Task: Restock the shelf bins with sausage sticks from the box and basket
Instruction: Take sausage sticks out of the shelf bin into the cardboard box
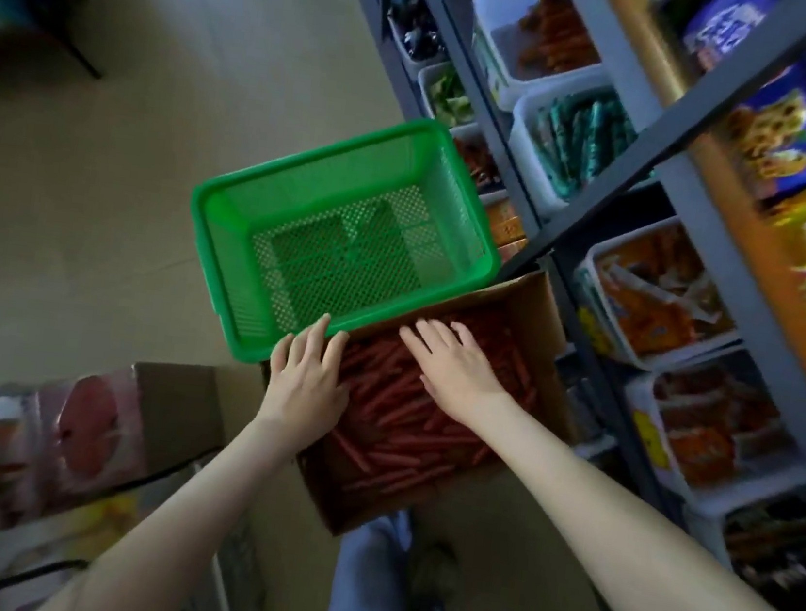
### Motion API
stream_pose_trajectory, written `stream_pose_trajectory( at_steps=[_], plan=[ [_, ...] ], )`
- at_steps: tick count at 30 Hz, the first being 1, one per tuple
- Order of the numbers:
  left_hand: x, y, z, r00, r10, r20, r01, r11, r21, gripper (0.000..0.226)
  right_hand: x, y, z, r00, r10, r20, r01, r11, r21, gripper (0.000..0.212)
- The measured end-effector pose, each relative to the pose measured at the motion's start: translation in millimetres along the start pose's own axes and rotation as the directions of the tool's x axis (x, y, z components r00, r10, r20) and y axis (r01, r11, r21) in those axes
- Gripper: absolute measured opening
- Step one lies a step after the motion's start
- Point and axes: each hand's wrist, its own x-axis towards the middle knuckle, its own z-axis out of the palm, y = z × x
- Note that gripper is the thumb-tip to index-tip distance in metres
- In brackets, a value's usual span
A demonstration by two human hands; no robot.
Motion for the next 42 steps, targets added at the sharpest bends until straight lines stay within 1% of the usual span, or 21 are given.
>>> stream_pose_trajectory(
  at_steps=[2,3,5,7,8,10,12,14,17,21,23,24,26,29,30,33,34,35,38,40,42],
  plan=[
    [9.4,23.5,-29.5,0.999,0.029,-0.035,-0.030,0.999,-0.043,0.063,-21.4,14.0,-32.6,0.997,0.026,-0.072,-0.020,0.997,0.072,0.067],
    [15.3,38.7,-47.0,0.995,0.069,-0.069,-0.074,0.995,-0.070,0.059,-34.7,21.8,-55.1,0.991,0.055,-0.118,-0.044,0.995,0.091,0.063],
    [26.3,77.4,-88.5,0.969,0.183,-0.165,-0.207,0.969,-0.138,0.049,-67.4,39.3,-102.9,0.955,0.148,-0.258,-0.110,0.982,0.155,0.055],
    [31.0,126.2,-136.9,0.908,0.310,-0.281,-0.371,0.907,-0.198,0.043,-108.8,57.0,-153.3,0.889,0.228,-0.398,-0.156,0.966,0.205,0.049],
    [29.6,153.5,-160.4,0.862,0.372,-0.343,-0.458,0.863,-0.213,0.040,-133.8,64.4,-178.3,0.846,0.265,-0.463,-0.180,0.959,0.220,0.046],
    [19.2,210.7,-203.0,0.734,0.499,-0.460,-0.633,0.748,-0.198,0.035,-189.2,75.6,-222.7,0.753,0.343,-0.562,-0.245,0.938,0.245,0.042],
    [1.0,270.3,-241.5,0.574,0.603,-0.554,-0.780,0.609,-0.146,0.034,-247.7,84.7,-260.1,0.666,0.399,-0.631,-0.300,0.917,0.263,0.040],
    [-21.9,327.4,-275.2,0.418,0.645,-0.639,-0.872,0.482,-0.083,0.032,-305.0,92.2,-291.9,0.566,0.427,-0.706,-0.346,0.900,0.266,0.038],
    [-57.1,401.9,-317.2,0.234,0.656,-0.718,-0.939,0.344,0.009,0.028,-384.7,103.4,-332.5,0.388,0.453,-0.802,-0.443,0.855,0.268,0.032],
    [-91.4,476.1,-358.2,0.054,0.635,-0.770,-0.963,0.238,0.128,0.025,-474.8,122.6,-364.1,0.257,0.426,-0.868,-0.524,0.816,0.245,0.025],
    [-102.8,503.9,-375.4,-0.009,0.618,-0.786,-0.963,0.207,0.174,0.027,-511.8,134.2,-371.3,0.167,0.430,-0.887,-0.574,0.774,0.267,0.023],
    [-106.7,516.2,-382.2,-0.013,0.620,-0.785,-0.959,0.213,0.184,0.029,-528.2,140.1,-373.1,0.122,0.454,-0.883,-0.611,0.735,0.293,0.023],
    [-109.9,538.0,-392.4,0.024,0.658,-0.752,-0.952,0.245,0.183,0.037,-554.7,153.3,-373.0,0.051,0.539,-0.840,-0.699,0.621,0.356,0.028],
    [-104.1,563.1,-398.1,0.081,0.766,-0.637,-0.944,0.265,0.198,0.053,-577.3,173.4,-368.6,-0.009,0.701,-0.713,-0.822,0.401,0.405,0.044],
    [-101.0,568.8,-398.1,0.099,0.805,-0.584,-0.941,0.267,0.207,0.059,-581.2,178.8,-366.5,-0.030,0.731,-0.682,-0.848,0.342,0.404,0.049],
    [-91.5,580.5,-394.7,0.131,0.901,-0.413,-0.926,0.260,0.273,0.074,-586.4,192.6,-360.0,-0.078,0.772,-0.631,-0.890,0.231,0.393,0.058],
    [-88.4,582.9,-391.9,0.143,0.917,-0.371,-0.917,0.264,0.298,0.076,-587.2,197.1,-357.4,-0.092,0.790,-0.606,-0.896,0.200,0.397,0.061],
    [-84.6,584.4,-389.1,0.172,0.932,-0.318,-0.915,0.270,0.298,0.074,-587.4,201.8,-354.4,-0.101,0.814,-0.572,-0.903,0.167,0.396,0.064],
    [-72.7,587.8,-383.1,0.269,0.953,-0.138,-0.932,0.294,0.210,0.064,-587.2,214.2,-345.3,-0.088,0.885,-0.458,-0.938,0.081,0.336,0.076],
    [-69.9,588.8,-383.7,0.277,0.957,-0.087,-0.937,0.289,0.195,0.063,-585.4,219.4,-345.4,-0.048,0.914,-0.403,-0.966,0.061,0.252,0.080],
    [-67.8,590.9,-384.4,0.277,0.958,-0.068,-0.940,0.285,0.190,0.065,-579.9,223.2,-349.9,0.023,0.928,-0.373,-0.970,0.112,0.217,0.079]
  ],
)
